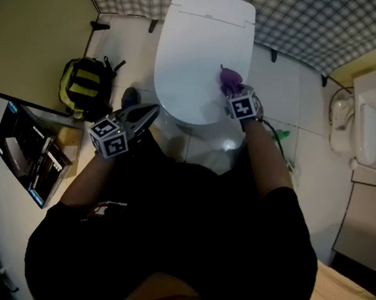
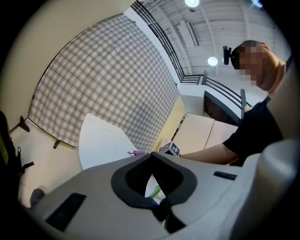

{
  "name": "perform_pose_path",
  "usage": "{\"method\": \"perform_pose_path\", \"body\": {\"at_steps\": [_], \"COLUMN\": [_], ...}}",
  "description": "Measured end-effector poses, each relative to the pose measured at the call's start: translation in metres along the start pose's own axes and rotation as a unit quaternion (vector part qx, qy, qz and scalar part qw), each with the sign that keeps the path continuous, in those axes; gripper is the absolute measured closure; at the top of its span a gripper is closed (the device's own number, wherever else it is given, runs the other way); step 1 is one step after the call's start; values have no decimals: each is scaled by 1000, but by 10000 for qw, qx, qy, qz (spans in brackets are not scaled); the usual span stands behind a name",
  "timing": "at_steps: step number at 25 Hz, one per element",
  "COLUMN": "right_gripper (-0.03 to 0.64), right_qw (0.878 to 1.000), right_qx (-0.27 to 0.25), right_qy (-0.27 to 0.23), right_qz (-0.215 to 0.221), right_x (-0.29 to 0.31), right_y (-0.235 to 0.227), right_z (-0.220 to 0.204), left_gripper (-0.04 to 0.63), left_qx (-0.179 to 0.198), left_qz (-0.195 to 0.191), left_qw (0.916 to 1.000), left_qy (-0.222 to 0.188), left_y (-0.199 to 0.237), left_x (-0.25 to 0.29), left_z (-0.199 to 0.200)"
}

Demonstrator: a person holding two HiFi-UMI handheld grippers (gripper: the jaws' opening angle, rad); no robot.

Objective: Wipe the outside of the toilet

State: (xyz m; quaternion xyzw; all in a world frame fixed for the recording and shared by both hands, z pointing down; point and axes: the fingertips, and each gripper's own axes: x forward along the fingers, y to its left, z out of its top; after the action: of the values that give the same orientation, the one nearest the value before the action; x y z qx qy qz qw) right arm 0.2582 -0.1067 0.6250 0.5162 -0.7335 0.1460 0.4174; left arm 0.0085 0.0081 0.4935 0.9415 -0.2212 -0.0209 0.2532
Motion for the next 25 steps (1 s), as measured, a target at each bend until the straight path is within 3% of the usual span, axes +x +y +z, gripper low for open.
{"method": "perform_pose_path", "body": {"at_steps": [10, 18, 21, 25], "right_gripper": [518, 517, 515, 515], "right_qw": [9996, 9983, 9959, 9893], "right_qx": [-145, 13, 167, 562], "right_qy": [-15, -260, -742, -1343], "right_qz": [253, 518, 499, 130], "right_x": [-50, -68, -73, -56], "right_y": [69, 86, 66, -6], "right_z": [-51, -63, -37, 18], "left_gripper": [595, 595, 595, 595], "left_qx": [19, -127, -244, -309], "left_qz": [-46, -138, -172, -107], "left_qw": [9999, 9998, 9995, 9994], "left_qy": [132, 62, 124, 143], "left_y": [-24, -28, -28, -18], "left_x": [-11, -14, -13, -11], "left_z": [-23, -23, -22, -12]}}
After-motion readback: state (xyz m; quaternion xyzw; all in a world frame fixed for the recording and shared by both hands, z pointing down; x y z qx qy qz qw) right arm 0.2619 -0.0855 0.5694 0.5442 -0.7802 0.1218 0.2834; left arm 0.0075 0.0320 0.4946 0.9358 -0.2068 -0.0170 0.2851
